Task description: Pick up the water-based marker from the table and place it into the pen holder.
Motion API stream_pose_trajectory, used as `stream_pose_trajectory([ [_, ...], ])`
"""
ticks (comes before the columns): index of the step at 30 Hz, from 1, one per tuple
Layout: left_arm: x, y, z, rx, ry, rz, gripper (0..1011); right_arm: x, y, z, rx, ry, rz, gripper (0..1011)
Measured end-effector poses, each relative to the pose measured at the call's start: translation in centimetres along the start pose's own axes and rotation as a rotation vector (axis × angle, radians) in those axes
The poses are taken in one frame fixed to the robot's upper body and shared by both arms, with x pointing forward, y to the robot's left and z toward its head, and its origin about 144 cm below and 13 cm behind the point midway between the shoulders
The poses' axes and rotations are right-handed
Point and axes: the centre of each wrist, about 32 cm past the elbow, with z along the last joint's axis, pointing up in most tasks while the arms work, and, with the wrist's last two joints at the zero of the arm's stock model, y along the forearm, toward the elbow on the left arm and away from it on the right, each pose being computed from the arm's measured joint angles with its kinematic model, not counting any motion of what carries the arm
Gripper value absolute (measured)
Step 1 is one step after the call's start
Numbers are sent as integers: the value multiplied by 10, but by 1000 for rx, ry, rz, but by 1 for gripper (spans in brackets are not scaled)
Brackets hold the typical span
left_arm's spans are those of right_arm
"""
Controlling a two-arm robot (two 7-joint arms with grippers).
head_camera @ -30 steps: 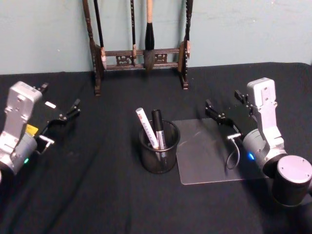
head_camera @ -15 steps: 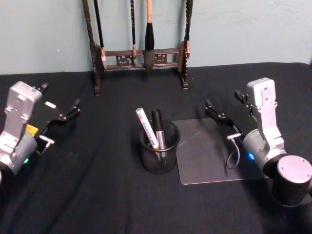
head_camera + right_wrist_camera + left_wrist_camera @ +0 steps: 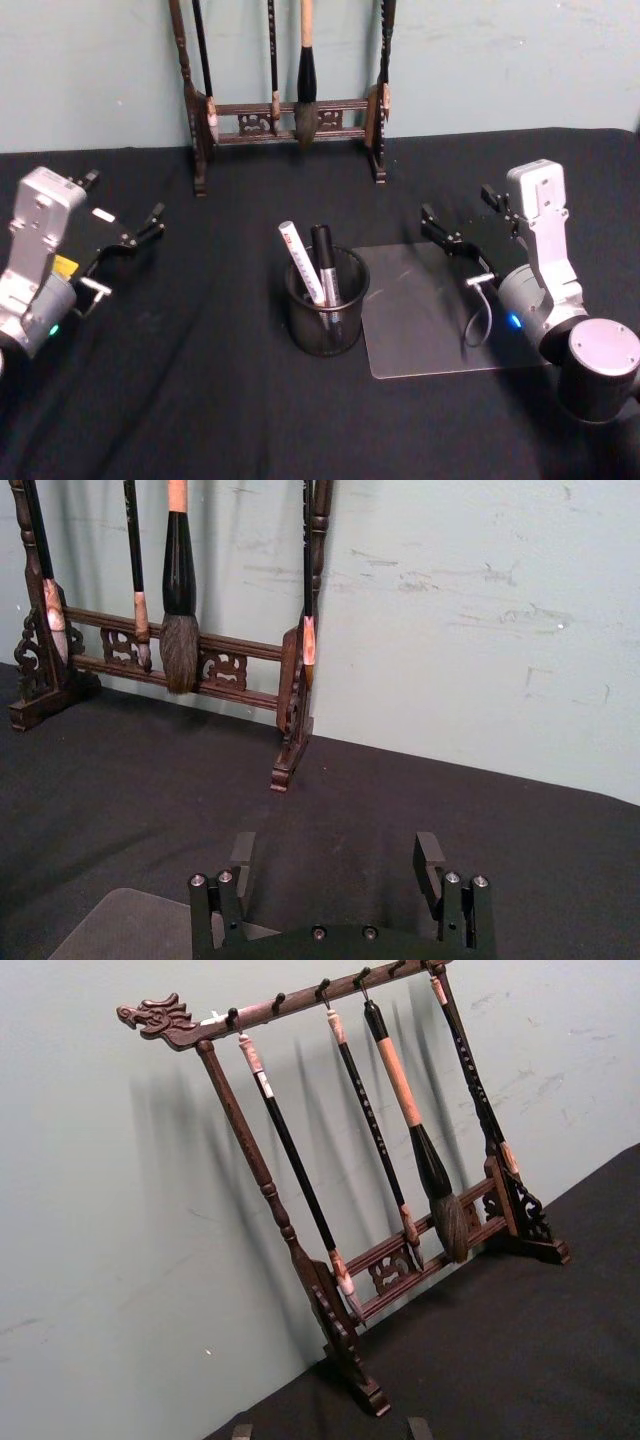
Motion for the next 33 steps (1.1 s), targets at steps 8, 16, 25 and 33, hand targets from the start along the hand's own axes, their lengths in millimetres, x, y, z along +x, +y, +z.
stream_pose_trajectory([
  [8,0,0,0,0,0,0,1001,0,0,0,0,0,0,1002],
  [16,0,0,0,0,0,0,1001,0,0,0,0,0,0,1002],
  [25,0,0,0,0,0,0,1001,0,0,0,0,0,0,1002],
  [33,0,0,0,0,0,0,1001,0,0,0,0,0,0,1002],
])
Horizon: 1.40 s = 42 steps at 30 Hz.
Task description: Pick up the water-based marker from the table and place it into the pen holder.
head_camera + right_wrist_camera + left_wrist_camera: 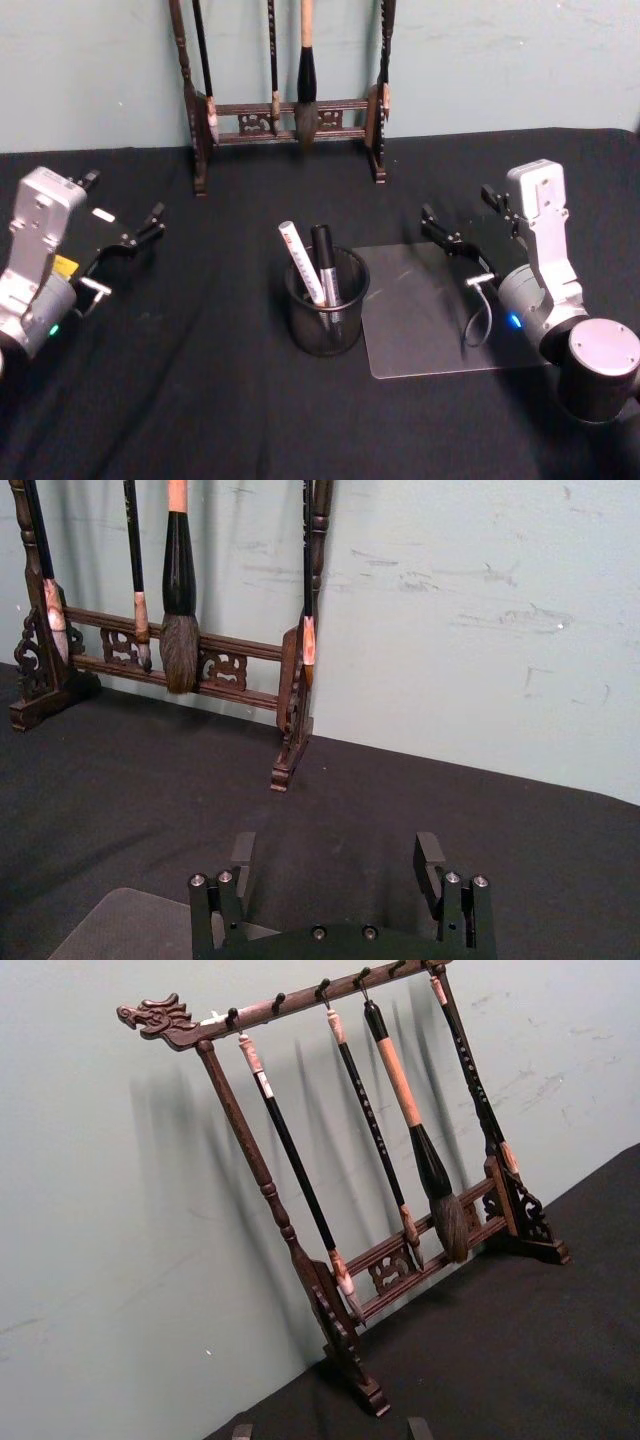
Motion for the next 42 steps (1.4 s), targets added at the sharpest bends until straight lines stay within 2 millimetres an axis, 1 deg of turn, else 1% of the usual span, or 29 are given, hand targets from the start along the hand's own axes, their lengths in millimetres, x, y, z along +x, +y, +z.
stream_pose_trajectory([
  [42,0,0,0,0,0,0,1001,0,0,0,0,0,0,1002],
])
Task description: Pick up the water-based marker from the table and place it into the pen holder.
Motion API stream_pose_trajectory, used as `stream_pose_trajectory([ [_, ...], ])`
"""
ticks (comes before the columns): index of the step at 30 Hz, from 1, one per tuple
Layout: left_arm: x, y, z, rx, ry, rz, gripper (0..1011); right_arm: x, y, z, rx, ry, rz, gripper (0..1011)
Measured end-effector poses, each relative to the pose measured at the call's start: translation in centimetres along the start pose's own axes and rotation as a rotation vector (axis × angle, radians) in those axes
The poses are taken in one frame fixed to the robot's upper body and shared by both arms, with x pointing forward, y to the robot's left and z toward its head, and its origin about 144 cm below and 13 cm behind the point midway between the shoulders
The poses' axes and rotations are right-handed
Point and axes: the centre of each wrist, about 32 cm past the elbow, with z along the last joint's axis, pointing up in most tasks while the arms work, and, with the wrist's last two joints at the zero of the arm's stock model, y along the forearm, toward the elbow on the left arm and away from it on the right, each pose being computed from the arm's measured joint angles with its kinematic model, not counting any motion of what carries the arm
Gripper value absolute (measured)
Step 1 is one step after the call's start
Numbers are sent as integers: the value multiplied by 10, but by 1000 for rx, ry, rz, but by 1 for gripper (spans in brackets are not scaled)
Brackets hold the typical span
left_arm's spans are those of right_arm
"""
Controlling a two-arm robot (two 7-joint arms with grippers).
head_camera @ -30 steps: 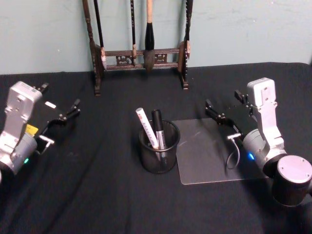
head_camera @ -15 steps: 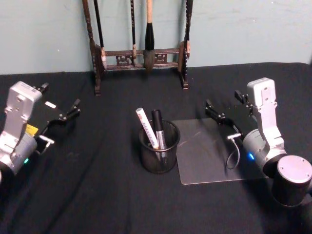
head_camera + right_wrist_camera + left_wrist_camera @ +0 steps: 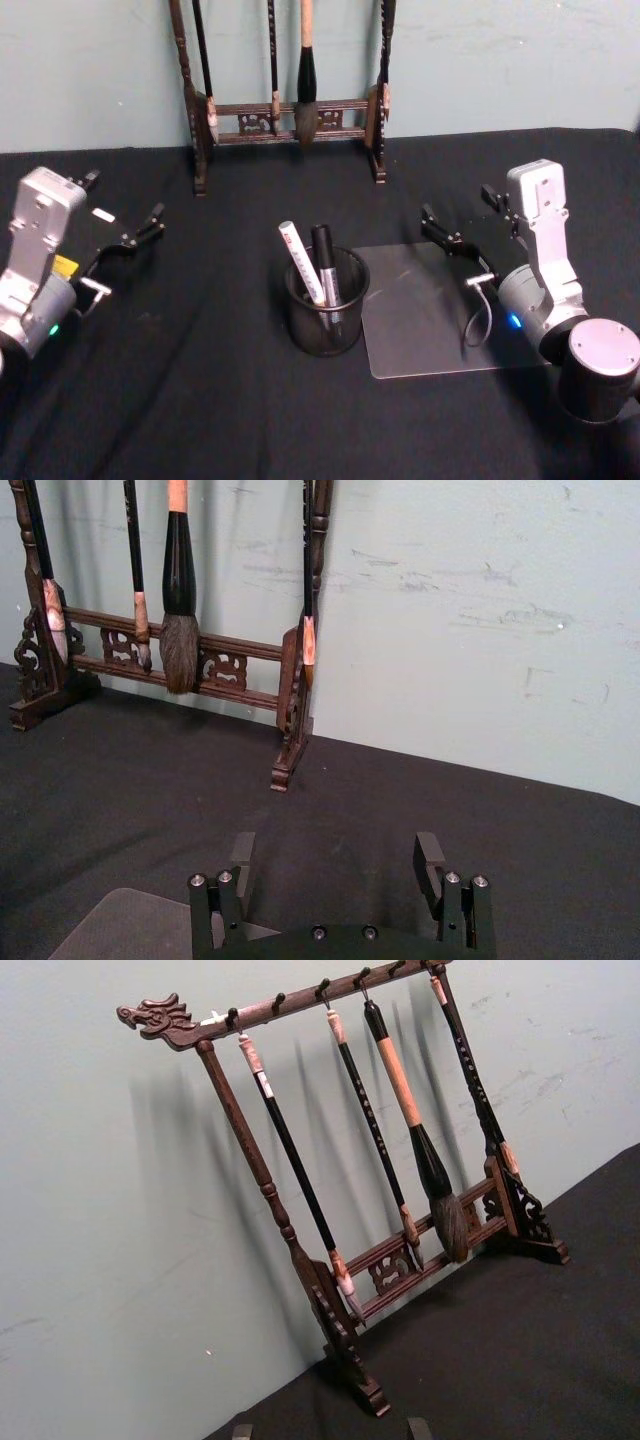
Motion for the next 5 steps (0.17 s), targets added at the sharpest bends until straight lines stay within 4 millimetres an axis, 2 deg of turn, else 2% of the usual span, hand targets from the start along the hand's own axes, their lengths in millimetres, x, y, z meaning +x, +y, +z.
stream_pose_trajectory([
  [5,0,0,0,0,0,0,1001,0,0,0,0,0,0,1002],
])
